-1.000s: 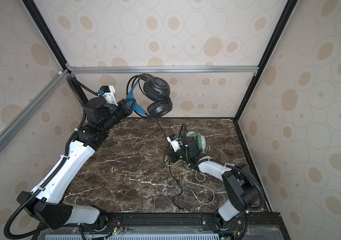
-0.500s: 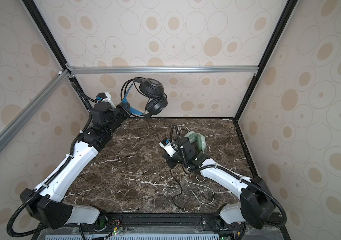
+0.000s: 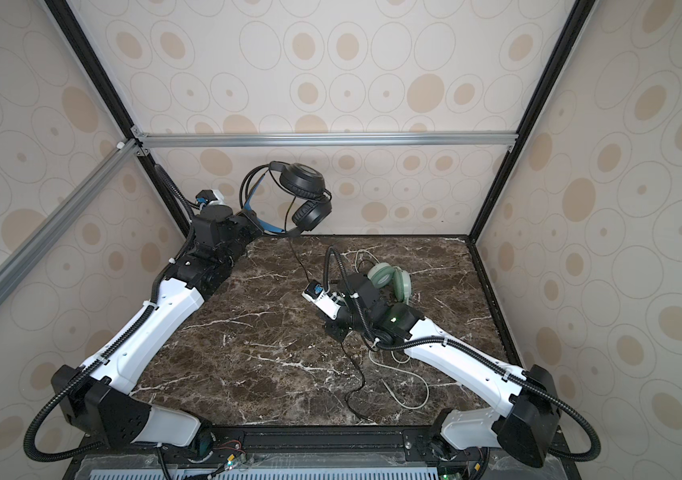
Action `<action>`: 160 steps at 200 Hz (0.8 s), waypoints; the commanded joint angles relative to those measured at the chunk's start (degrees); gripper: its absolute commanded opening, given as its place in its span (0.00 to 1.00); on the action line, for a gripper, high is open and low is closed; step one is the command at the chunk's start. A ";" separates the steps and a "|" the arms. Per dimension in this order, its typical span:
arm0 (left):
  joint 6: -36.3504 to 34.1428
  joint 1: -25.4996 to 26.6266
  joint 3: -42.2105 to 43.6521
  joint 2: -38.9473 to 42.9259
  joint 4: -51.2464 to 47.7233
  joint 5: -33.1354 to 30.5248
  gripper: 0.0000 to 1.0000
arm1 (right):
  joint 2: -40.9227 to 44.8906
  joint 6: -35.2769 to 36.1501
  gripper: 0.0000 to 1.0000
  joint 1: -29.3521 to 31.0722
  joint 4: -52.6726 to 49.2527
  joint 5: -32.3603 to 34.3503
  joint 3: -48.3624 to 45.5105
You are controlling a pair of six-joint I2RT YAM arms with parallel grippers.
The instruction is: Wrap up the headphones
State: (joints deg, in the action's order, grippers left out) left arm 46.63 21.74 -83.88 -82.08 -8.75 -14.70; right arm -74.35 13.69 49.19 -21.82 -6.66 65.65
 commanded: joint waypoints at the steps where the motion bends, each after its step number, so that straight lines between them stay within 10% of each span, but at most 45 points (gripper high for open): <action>1: -1.63 0.02 -0.03 0.76 2.59 -4.59 0.00 | 1.02 4.22 0.00 1.83 -5.08 2.16 4.36; 160: -2.75 4.69 9.98 4.70 -1.97 -8.10 0.00 | -10.12 12.95 0.00 6.18 -19.24 3.18 26.88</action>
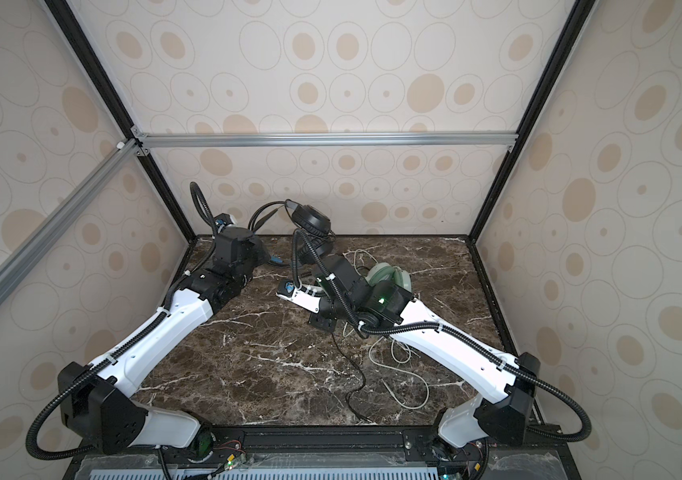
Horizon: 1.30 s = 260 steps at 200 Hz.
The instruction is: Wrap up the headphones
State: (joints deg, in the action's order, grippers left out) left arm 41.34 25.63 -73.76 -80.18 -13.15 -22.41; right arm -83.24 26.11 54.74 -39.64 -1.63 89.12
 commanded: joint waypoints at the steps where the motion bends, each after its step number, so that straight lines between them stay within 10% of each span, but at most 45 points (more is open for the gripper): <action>1: 2.57 0.77 -0.06 2.82 2.51 -0.32 0.00 | -1.35 0.57 0.00 0.59 -1.46 -1.87 3.59; 157: -23.91 4.55 -0.73 4.35 -3.04 -3.20 0.00 | -8.78 -0.27 0.01 0.46 -9.00 5.20 20.11; 260: -29.39 6.15 4.31 8.54 0.49 10.74 0.00 | -12.89 -2.95 0.01 -0.39 -9.21 14.33 28.69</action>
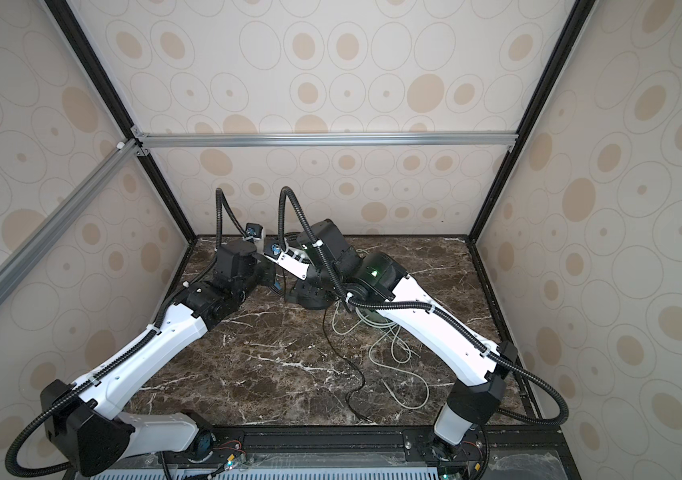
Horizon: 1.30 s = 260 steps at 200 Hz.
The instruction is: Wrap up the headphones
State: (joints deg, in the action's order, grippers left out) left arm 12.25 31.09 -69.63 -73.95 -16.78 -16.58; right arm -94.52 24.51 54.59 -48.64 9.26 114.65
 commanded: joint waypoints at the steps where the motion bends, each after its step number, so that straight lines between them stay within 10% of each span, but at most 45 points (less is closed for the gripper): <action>1: -0.30 0.71 0.27 2.36 4.12 4.94 0.00 | -1.67 -1.46 0.01 -0.26 -0.21 3.51 3.27; 91: -2.79 1.16 0.10 2.79 1.22 2.95 0.00 | -0.70 -6.20 0.01 -0.62 3.16 5.93 3.30; 260: -4.26 2.57 0.74 5.13 -0.06 -23.51 0.00 | 2.31 -1.60 0.01 0.42 -5.22 10.57 1.72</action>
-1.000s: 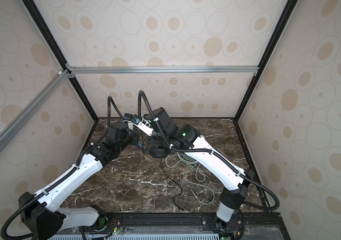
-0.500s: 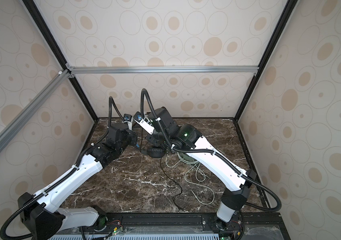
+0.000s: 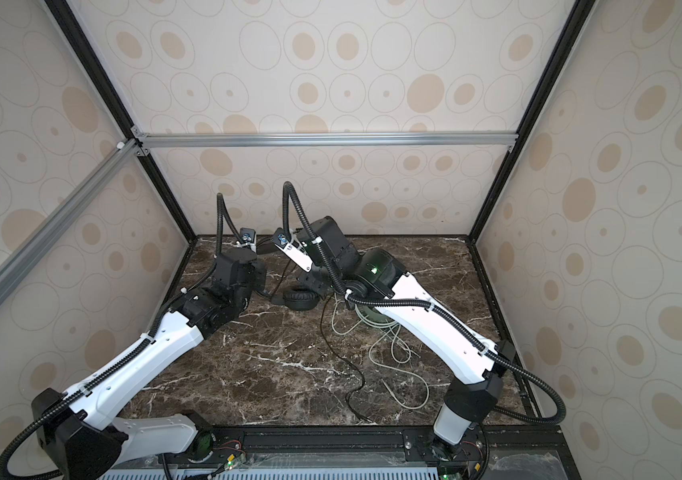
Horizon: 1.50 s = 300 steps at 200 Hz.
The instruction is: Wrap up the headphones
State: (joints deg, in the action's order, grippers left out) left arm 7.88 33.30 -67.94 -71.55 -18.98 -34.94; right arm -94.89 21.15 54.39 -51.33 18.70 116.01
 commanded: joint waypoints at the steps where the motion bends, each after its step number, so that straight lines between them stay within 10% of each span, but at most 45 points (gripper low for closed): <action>1: 0.16 0.36 -0.95 2.73 2.13 -5.19 0.00 | 2.69 1.82 0.02 0.62 -2.54 1.15 0.36; 140: -2.75 0.36 -0.03 5.01 2.26 -3.89 0.00 | -1.96 12.75 0.03 3.43 -9.71 11.23 9.89; 193: -0.94 0.40 -0.96 5.10 2.24 -3.01 0.00 | -2.14 -0.98 0.03 3.88 -7.29 1.24 8.87; 300: 0.13 0.41 -2.51 4.23 1.79 -9.10 0.00 | -2.49 -7.66 0.03 6.96 -15.12 5.70 9.73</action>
State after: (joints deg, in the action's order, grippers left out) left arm 5.78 33.50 -67.68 -68.05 -19.55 -41.71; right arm -98.26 18.85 61.12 -63.79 24.91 124.70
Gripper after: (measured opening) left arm 0.066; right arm 0.052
